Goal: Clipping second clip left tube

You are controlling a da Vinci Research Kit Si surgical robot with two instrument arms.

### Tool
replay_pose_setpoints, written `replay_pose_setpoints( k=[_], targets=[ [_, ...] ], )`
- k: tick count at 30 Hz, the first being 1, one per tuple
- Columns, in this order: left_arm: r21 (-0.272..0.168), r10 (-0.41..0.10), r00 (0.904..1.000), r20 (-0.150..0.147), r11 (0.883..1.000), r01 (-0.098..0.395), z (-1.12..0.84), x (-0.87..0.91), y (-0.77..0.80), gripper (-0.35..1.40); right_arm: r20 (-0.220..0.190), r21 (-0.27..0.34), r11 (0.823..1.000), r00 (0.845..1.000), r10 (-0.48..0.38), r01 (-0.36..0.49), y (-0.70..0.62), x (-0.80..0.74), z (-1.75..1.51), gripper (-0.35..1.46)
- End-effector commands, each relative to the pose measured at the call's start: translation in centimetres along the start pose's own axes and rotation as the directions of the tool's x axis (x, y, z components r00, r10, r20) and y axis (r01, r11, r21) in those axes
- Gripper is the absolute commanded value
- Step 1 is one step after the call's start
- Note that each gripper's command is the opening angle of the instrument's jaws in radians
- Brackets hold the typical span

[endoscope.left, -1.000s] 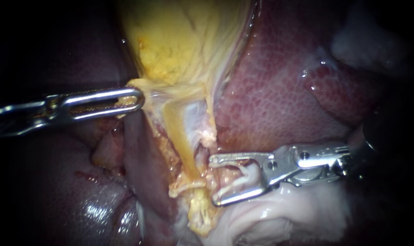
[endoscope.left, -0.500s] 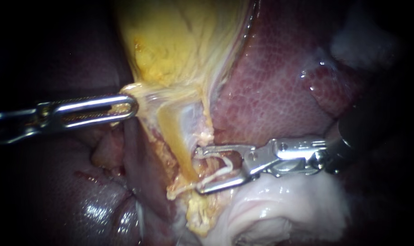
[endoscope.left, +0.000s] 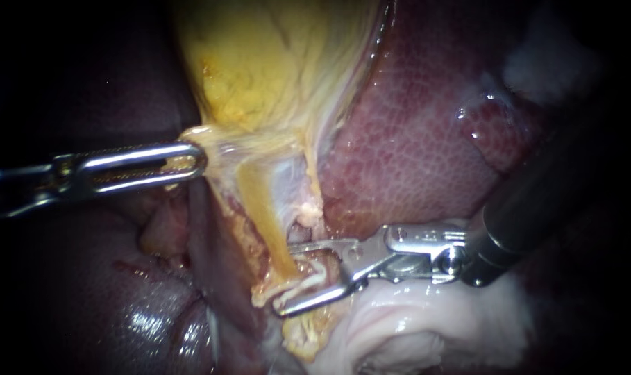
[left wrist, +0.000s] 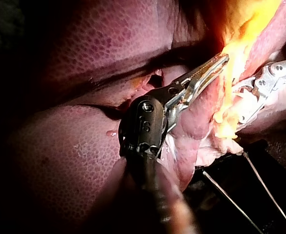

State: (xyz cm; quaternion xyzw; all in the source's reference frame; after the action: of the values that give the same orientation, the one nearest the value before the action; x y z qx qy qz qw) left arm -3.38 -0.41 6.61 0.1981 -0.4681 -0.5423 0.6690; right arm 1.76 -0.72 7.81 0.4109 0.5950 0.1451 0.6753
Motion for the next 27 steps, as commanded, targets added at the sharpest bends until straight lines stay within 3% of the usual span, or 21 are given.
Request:
replay_pose_setpoints(
  k=[1,7,10,15,22,24,27],
  targets=[
    [-0.001,-0.001,1.0,0.001,1.0,0.001,0.0,0.0,0.04,-0.35,-0.011,0.015,1.0,1.0,0.005,-0.005,0.0,0.0,0.01,0.59],
    [-0.005,-0.003,1.0,0.002,1.0,0.003,0.02,-0.01,0.17,-0.35,-0.038,0.081,0.996,0.999,0.031,-0.028,0.01,0.02,0.09,0.57],
    [-0.009,-0.004,1.0,0.004,1.0,0.004,0.03,0.0,0.12,-0.35,-0.043,0.075,0.997,0.999,0.029,-0.025,0.06,0.04,0.16,0.57],
    [-0.014,-0.006,1.0,0.007,1.0,0.006,0.03,0.0,0.01,-0.35,-0.084,0.082,0.996,0.995,0.046,-0.039,0.17,0.05,0.23,0.58],
    [-0.011,-0.005,1.0,0.006,1.0,0.005,0.04,0.01,0.03,-0.35,-0.136,0.1,0.993,0.988,0.071,-0.058,0.29,0.09,0.25,0.58],
    [-0.011,-0.005,1.0,0.006,1.0,0.005,0.04,0.01,0.05,-0.35,-0.141,0.105,0.992,0.987,0.077,-0.063,0.31,0.09,0.25,0.57],
    [-0.01,-0.005,1.0,0.005,1.0,0.005,0.04,0.0,0.09,-0.35,-0.114,0.118,0.991,0.99,0.08,-0.066,0.31,0.04,0.23,0.52]
  ],
)
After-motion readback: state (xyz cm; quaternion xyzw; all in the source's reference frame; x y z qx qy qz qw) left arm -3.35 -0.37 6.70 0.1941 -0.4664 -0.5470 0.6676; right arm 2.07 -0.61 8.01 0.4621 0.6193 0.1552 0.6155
